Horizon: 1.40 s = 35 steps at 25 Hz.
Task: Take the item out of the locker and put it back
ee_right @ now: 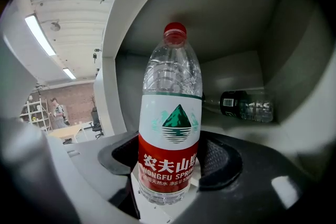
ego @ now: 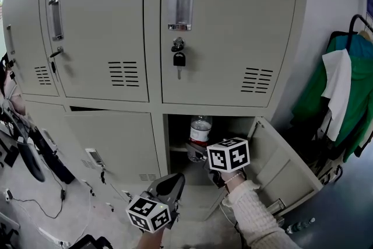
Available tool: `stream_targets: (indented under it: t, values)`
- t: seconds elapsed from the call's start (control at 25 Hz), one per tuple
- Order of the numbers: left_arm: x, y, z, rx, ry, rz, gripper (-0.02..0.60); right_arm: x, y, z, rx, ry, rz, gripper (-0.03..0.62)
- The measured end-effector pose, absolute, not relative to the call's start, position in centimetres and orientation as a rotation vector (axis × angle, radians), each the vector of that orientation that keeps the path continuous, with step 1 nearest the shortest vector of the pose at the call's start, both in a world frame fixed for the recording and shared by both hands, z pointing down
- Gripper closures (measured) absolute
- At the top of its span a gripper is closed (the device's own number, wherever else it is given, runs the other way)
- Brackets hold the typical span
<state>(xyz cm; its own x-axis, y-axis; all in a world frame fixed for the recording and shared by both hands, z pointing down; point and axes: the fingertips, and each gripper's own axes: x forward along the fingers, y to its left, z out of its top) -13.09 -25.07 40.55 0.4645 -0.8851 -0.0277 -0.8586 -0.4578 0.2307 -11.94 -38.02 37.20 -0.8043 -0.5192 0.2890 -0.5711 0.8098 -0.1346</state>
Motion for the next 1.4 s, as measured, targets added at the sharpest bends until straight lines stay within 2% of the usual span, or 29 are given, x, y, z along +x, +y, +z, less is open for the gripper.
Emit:
stream_targets:
  t: [0.8,1.4]
  values:
    - [-13.5,-25.6,41.2,2.519,-1.54,-0.165,0.574,-11.9,-42.9,36.2,1.031,-2.698,0.016,0.276]
    - [-13.9,-26.0,41.8,2.502,-1.548,-0.118,0.574,-13.7,-48.2,36.5,1.081,-2.683,0.009,0.275]
